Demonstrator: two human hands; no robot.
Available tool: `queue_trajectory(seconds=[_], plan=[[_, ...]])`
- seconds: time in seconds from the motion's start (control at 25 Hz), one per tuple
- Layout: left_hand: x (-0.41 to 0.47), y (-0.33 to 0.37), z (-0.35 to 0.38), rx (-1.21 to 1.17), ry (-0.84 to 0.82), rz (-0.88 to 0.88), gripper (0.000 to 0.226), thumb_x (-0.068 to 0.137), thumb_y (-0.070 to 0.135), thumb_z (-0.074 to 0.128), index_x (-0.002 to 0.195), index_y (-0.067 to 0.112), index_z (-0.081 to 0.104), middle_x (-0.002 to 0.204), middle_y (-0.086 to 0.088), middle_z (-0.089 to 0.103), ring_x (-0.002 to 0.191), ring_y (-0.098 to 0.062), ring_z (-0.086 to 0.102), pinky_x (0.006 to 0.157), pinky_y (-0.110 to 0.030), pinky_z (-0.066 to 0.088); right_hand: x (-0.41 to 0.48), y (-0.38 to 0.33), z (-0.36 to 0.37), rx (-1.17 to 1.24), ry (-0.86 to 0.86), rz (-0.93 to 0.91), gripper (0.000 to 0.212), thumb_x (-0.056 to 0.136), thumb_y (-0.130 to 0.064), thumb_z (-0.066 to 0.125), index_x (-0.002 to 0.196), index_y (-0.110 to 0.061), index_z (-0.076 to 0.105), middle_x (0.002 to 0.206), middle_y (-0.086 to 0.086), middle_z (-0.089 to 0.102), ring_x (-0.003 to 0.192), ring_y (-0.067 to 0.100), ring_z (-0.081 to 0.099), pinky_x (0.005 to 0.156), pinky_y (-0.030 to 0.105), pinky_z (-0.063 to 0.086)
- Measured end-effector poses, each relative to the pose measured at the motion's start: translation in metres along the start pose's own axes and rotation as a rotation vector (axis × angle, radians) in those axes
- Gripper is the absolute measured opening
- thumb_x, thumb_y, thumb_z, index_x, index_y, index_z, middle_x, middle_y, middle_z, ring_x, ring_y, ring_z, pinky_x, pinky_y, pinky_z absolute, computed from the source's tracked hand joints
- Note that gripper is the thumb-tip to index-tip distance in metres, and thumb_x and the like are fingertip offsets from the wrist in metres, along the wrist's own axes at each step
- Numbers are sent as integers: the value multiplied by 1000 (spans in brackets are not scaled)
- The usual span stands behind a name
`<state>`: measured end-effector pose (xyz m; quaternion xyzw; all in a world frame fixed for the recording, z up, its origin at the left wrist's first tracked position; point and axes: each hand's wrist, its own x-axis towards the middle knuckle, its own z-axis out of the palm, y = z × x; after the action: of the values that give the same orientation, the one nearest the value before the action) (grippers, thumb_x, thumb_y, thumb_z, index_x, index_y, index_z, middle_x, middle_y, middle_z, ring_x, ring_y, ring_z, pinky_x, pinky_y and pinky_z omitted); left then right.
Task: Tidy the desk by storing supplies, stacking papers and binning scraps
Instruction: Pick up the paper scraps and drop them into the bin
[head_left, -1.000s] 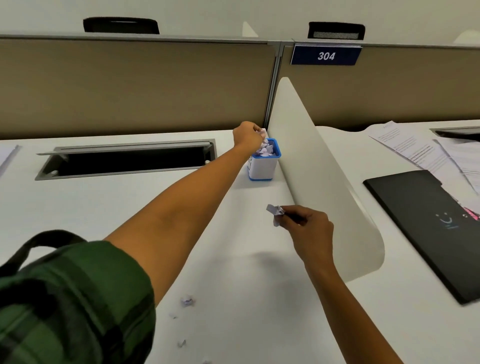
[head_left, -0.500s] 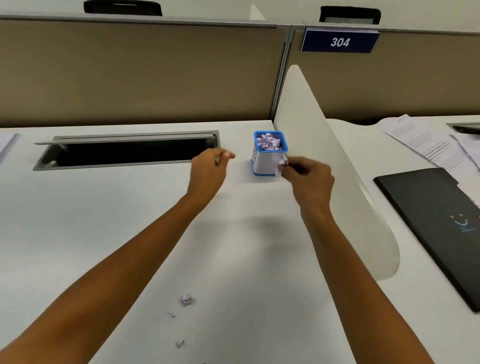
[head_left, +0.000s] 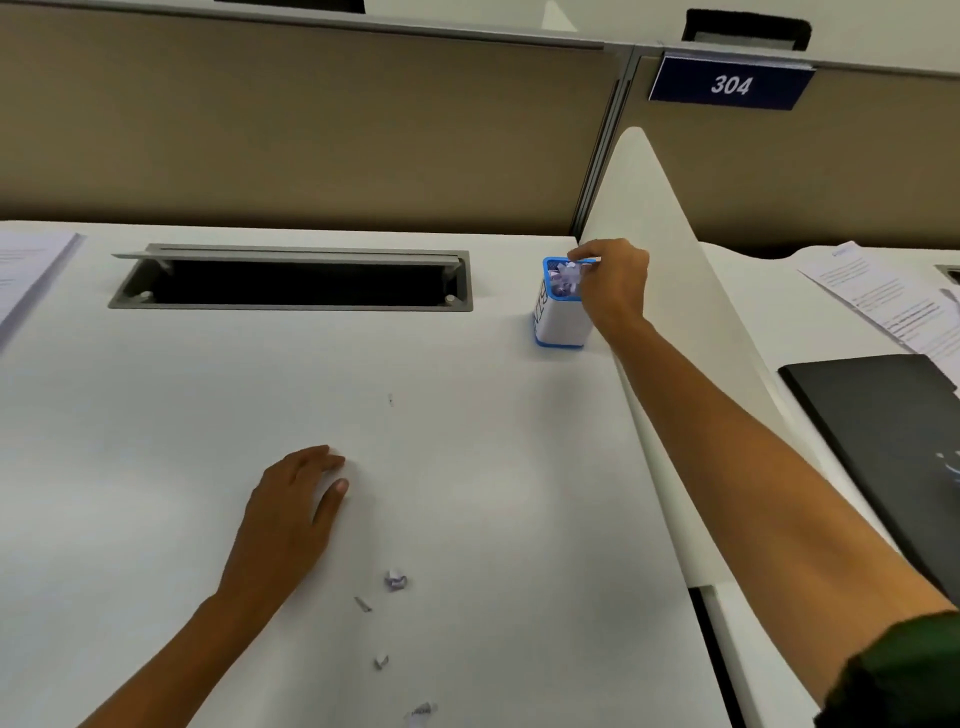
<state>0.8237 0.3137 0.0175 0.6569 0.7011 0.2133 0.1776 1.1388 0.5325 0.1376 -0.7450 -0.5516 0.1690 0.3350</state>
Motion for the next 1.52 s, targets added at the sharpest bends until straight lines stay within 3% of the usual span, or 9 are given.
queue_trajectory(seconds=[0.16,0.24,0.52,0.68,0.76,0.88,1.08,1.32,1.52], plan=[[-24,-9,-2,-49,-63,-20,42,93,28,48,136,23,44,147,8,35,135,-14,32,109,-26,22,-31,9,-6,58,187,-151,23,91,-11,55,109,-5,67,116,15,64,101,22,63,63,0,38],[-34,-7,-3,-73,-78,-30,46,94,28,48,138,24,40,151,9,27,138,-12,27,111,-28,21,-57,18,-5,77,259,-261,20,90,-7,54,104,-4,68,111,15,66,100,24,64,62,-5,35],[-73,-14,-13,-48,-83,-75,51,92,35,43,141,22,36,155,5,20,142,-15,19,117,-35,13,-198,57,9,151,148,-461,27,83,10,55,94,-9,71,93,3,70,88,13,65,83,12,46],[-93,-25,-19,159,-1,-154,58,90,43,44,143,23,32,157,-2,15,145,-26,8,114,-53,9,-272,79,31,129,-139,-413,31,88,1,54,112,-13,66,114,1,66,108,15,61,96,28,47],[-102,-32,-21,223,9,-215,62,91,52,41,144,24,30,156,-7,16,144,-32,8,112,-59,10,-304,80,37,66,-380,-351,39,95,-24,50,134,-20,48,139,-8,45,133,9,38,112,29,31],[-117,-42,-18,337,22,-146,68,89,60,22,147,24,25,155,-11,19,142,-37,16,111,-58,14,-342,73,39,-6,-596,-339,72,88,-60,30,148,-24,13,150,-21,4,141,-4,-4,115,17,0],[-120,-42,-12,387,64,-133,64,91,54,16,147,25,22,156,-8,18,143,-34,17,113,-55,14,-386,71,52,-292,-489,-640,83,92,-64,28,149,-10,1,158,1,-5,145,11,-9,118,30,-2],[-119,-46,-9,386,91,-123,63,91,54,17,147,25,23,156,-7,18,143,-32,15,115,-54,12,-341,37,108,-284,-427,-568,79,91,-62,21,149,-13,-3,158,6,-4,145,16,-8,119,34,0],[-119,-49,-7,375,105,-121,62,92,53,17,147,26,22,157,-5,15,144,-30,11,116,-53,11,-274,3,152,-278,-385,-463,75,94,-51,32,149,-15,-4,158,9,-4,145,22,-5,120,35,1]])
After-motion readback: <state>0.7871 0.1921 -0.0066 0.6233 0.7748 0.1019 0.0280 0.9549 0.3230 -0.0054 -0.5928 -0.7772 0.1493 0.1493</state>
